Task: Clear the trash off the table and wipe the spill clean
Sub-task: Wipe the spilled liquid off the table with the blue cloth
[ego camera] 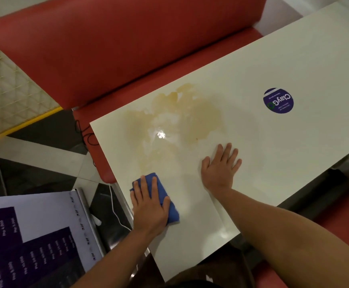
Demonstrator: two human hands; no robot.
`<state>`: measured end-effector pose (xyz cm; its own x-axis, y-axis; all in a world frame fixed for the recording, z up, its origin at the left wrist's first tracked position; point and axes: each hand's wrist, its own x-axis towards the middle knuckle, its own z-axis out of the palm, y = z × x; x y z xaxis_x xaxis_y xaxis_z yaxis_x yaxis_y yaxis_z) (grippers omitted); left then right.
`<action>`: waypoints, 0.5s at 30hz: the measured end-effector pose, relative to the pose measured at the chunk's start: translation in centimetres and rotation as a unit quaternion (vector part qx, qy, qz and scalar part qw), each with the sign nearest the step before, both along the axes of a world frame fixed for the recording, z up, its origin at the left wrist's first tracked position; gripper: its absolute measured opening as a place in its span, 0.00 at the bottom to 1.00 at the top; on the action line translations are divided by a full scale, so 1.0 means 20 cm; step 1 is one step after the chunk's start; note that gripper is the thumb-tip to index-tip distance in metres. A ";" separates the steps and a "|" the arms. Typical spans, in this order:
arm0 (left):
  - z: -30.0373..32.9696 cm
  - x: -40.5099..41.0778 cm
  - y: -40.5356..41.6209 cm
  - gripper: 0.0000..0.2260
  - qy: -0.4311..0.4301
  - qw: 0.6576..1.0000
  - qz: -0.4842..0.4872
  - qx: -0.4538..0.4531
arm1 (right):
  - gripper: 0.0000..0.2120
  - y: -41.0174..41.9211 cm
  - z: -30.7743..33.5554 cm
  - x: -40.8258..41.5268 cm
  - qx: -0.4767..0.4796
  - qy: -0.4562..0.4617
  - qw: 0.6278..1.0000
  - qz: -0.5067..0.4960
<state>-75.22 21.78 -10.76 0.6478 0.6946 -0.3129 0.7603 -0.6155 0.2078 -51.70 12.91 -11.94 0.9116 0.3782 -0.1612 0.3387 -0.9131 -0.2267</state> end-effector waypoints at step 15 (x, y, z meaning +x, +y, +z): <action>0.00 0.19 0.34 0.33 -0.028 0.998 0.039 0.042 | 0.33 -0.09 -0.02 -0.01 -0.015 -0.007 0.995 0.103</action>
